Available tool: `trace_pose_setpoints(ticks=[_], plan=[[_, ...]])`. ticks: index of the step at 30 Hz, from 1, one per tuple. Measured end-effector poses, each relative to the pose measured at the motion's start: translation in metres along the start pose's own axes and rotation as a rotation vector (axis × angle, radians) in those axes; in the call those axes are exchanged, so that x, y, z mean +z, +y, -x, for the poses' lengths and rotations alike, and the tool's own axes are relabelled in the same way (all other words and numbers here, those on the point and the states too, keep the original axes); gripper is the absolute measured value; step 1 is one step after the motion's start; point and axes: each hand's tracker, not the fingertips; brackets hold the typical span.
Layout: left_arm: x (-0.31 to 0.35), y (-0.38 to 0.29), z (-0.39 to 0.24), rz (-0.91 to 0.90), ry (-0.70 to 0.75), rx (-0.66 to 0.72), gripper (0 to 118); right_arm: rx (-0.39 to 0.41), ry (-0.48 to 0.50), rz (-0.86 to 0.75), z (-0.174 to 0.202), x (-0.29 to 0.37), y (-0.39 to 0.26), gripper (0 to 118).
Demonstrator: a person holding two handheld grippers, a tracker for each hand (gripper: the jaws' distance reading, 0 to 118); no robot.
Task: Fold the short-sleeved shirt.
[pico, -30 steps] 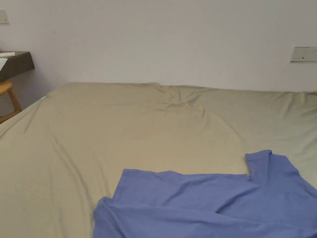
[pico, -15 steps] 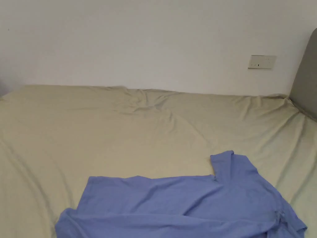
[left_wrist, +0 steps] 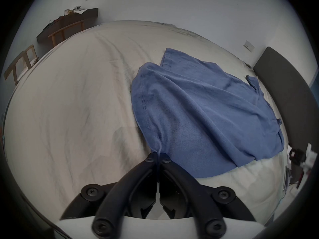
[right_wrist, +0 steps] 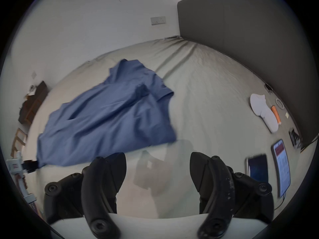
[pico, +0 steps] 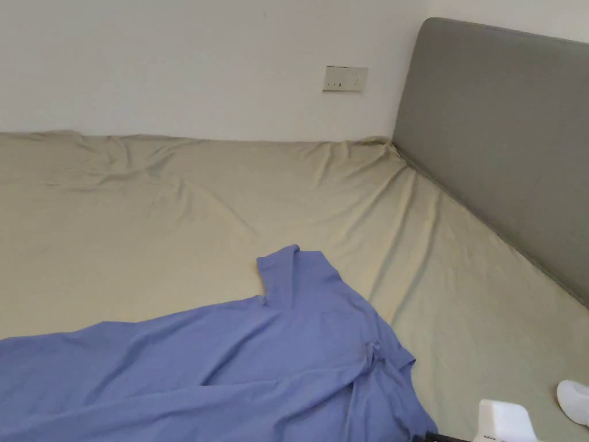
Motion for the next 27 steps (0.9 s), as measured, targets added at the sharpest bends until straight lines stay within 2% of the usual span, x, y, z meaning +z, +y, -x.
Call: trace_pose_setpoints(ticks=[4,6,7,9,10,11,12,13,16,18,23,25,27], plan=[[-0.001,-0.004,-0.016,-0.008,0.055,-0.06,0,-0.004,-0.023,-0.004,-0.009,-0.044,0.019,79],[-0.003,-0.005,-0.025,-0.007,0.087,-0.092,0,0.003,-0.005,0.009,0.002,-0.052,0.024,78],[-0.004,-0.004,-0.027,-0.003,0.101,-0.098,0,0.015,0.004,0.02,0.005,-0.058,0.026,72],[-0.002,0.0,-0.039,0.01,0.127,-0.102,0,0.056,0.05,0.069,0.008,-0.071,0.029,39],[-0.001,0.002,-0.042,0.015,0.135,-0.102,0,0.094,-0.012,0.055,0.013,-0.07,0.028,20],[0.0,0.002,-0.044,0.021,0.14,-0.104,0,0.16,-0.027,0.022,0.017,-0.065,0.029,5],[-0.002,0.004,-0.038,0.024,0.143,-0.099,0,0.181,0.027,0.028,0.017,-0.062,0.033,5],[-0.001,0.006,-0.036,0.026,0.141,-0.092,0,0.138,-0.007,0.041,0.014,-0.061,0.034,5],[0.014,0.008,-0.03,0.01,0.122,-0.057,0,0.116,0.011,0.037,0.006,-0.042,0.037,5],[0.04,0.011,-0.02,-0.058,0.076,0.013,0,0.071,0.038,0.014,0.0,-0.02,0.034,5],[0.097,0.018,0.007,-0.143,-0.02,0.076,0,0.065,0.049,-0.028,-0.014,0.045,0.007,5],[0.122,0.014,0.005,-0.166,-0.006,0.079,0,0.051,0.039,-0.03,-0.018,0.066,-0.01,5],[0.141,0.006,0.011,-0.214,0.061,0.037,0,0.071,-0.012,-0.044,-0.023,0.09,-0.033,5]])
